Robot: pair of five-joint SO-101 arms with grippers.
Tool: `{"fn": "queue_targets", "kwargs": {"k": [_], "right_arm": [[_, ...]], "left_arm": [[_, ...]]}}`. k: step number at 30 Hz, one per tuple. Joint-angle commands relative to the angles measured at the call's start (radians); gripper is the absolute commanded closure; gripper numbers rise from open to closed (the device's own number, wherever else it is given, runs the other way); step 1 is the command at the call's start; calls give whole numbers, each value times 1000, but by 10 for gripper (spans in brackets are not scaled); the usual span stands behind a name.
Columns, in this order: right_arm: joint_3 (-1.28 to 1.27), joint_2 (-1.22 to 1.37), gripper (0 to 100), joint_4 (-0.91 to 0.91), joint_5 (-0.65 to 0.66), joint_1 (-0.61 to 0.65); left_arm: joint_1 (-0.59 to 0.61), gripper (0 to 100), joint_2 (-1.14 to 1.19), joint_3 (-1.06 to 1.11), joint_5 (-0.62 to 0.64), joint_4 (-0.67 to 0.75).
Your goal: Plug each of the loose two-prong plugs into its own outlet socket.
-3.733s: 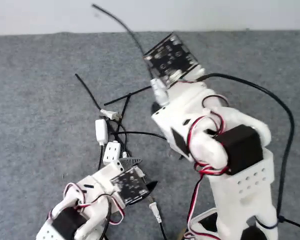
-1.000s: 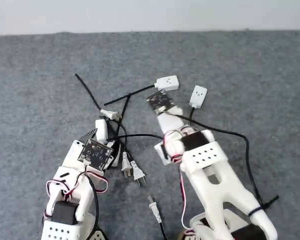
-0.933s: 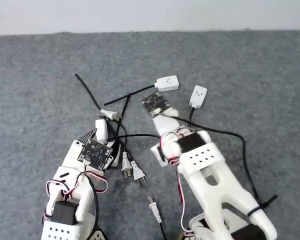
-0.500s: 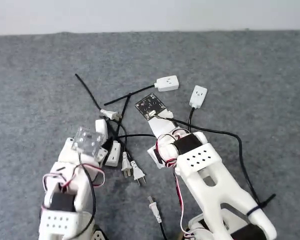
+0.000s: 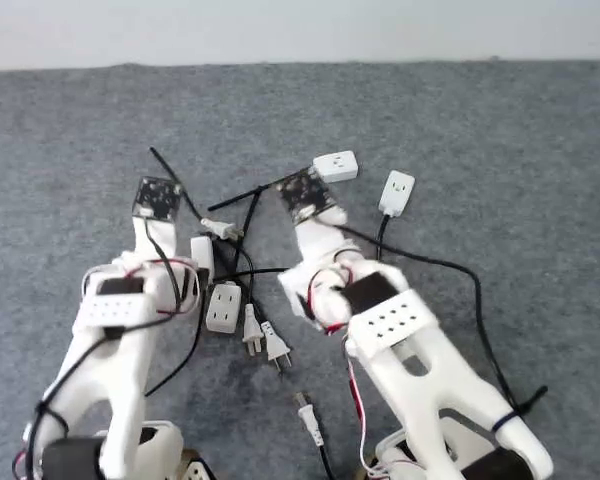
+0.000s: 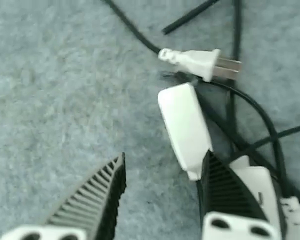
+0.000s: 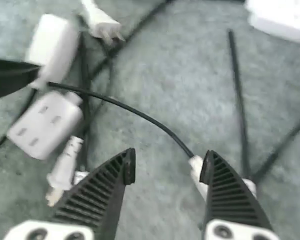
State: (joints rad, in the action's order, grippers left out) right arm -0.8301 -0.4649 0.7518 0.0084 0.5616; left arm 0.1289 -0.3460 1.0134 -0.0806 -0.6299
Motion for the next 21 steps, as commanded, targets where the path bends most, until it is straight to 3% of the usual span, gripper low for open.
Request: {"fn": "queue_targets", "kwargs": {"k": [1,9,21], "right_arm": [[-71,-2,794,-174,-20,76],[-80,133,794,-302,-23,125],[100,412,791,-239,-17,127]], "left_arm": [[35,757,57,-101,29,-35],[40,757,61,-108,28,-29],[84,758,63,-101,74,38]]}}
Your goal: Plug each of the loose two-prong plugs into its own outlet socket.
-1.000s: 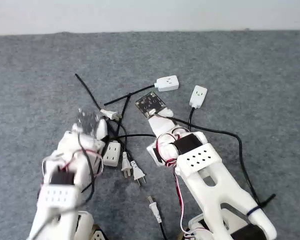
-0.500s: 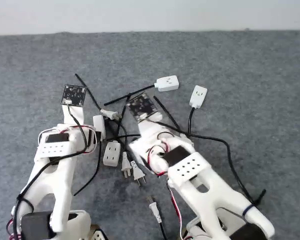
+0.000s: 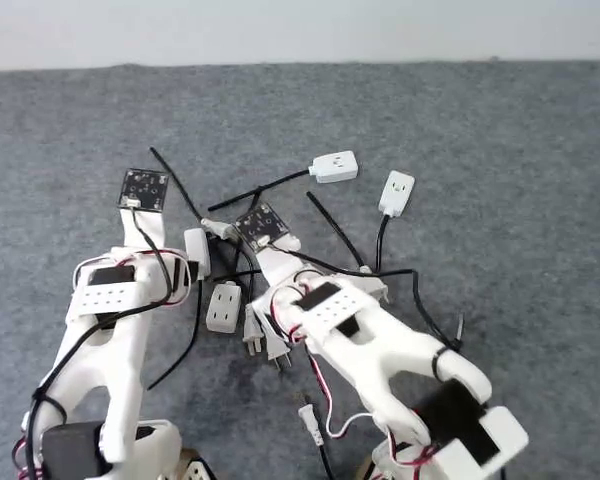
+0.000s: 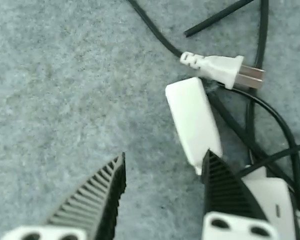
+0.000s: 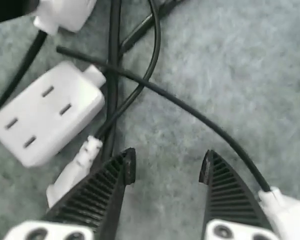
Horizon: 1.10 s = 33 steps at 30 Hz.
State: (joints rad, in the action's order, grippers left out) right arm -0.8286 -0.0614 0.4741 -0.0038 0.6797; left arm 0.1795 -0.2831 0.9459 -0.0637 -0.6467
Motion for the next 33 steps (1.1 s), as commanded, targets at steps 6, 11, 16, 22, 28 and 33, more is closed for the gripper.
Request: {"fn": "queue_targets", "kwargs": {"k": [6,11,16,22,28,33], "right_arm": [[117,12,791,85,-9,108],[110,15,792,88,-6,166],[97,5,791,104,-5,170],[103,2,791,202,-5,189],[183,2,791,308,-5,216],[292,2,792,466,-11,220]], "left_arm": [[63,758,0,-38,89,58],[63,758,0,-35,89,77],[63,758,0,-33,89,86],[66,758,0,-36,89,86],[68,758,2,-36,89,87],[68,759,2,-33,86,110]]}}
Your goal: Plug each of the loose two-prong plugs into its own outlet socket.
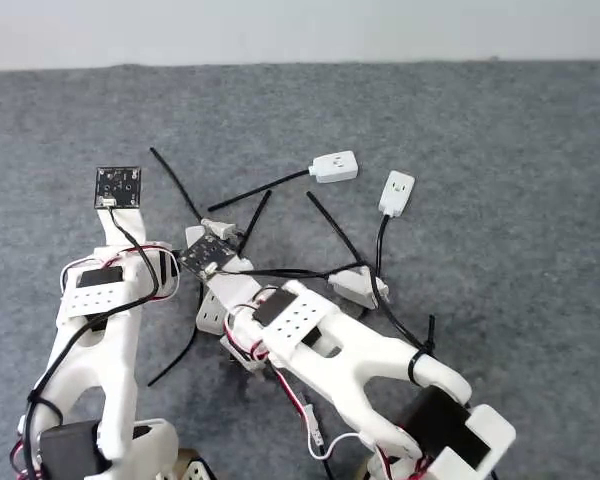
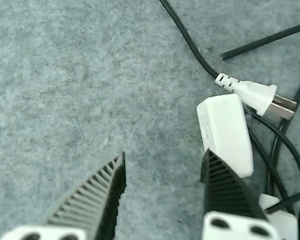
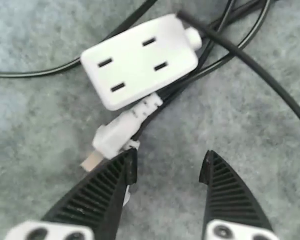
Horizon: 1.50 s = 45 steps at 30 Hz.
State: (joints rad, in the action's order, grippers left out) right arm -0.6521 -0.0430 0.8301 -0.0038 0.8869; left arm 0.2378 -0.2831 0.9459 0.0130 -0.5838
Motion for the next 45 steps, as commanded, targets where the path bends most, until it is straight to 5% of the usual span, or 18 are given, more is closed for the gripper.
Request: {"fn": "queue_targets", "kwargs": {"k": [1,10,45], "right_arm": [[135,-16,793,137,-11,13],[199,-4,794,225,-233,87],[-86,-2,812,8,-235,93]], "left_arm": [[9,759,2,-33,9,48],[9,759,2,-33,8,49],[9,760,2,-35,6,52]]}}
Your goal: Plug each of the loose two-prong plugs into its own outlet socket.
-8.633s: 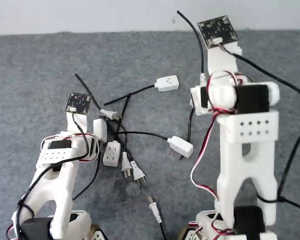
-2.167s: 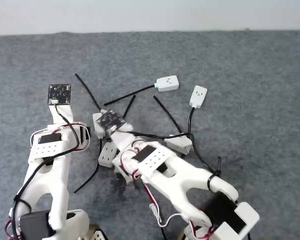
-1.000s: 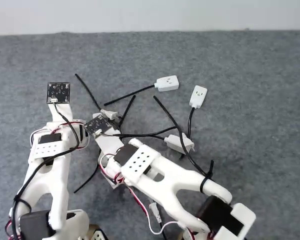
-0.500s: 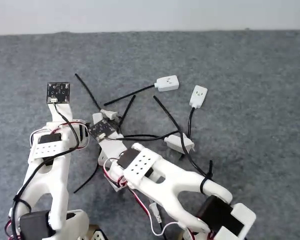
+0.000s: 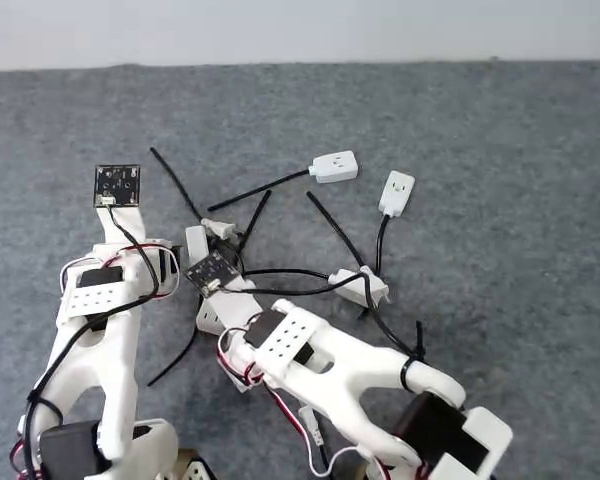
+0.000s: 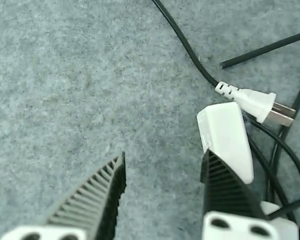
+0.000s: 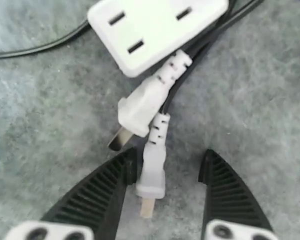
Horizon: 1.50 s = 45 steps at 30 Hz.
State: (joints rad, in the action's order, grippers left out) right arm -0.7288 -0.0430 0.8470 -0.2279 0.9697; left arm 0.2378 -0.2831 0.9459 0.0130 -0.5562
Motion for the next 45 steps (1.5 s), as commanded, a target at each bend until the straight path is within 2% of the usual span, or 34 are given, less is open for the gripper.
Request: {"fn": "queue_targets", "kwargs": {"k": [1,4,6,13,17,20,27,31,36,41,45], "right_arm": [[-11,-2,846,-8,-9,5],[-9,-4,998,-12,-9,-21],[-15,-4,972,-24,-12,-53],[-5,-15,991,-24,5,-128],[64,-22,991,2,175,-168],[175,-79,991,107,310,-214],[542,-285,991,326,436,-352],[638,-317,991,341,457,-384],[652,-318,991,305,468,-383],[674,-328,991,237,466,-348],[701,-329,991,239,462,-286]], "left_arm": [[9,760,2,-35,6,25],[9,760,2,-35,6,25],[9,760,2,-35,6,25],[9,760,2,-35,5,25],[2,760,2,-33,0,25],[-15,760,-3,-30,-37,20],[-94,760,-100,44,-101,25],[-184,760,-333,185,-153,40],[-264,760,-787,427,-221,40],[-342,760,-1264,568,-293,-186],[-358,760,-1570,598,-298,-370]]}}
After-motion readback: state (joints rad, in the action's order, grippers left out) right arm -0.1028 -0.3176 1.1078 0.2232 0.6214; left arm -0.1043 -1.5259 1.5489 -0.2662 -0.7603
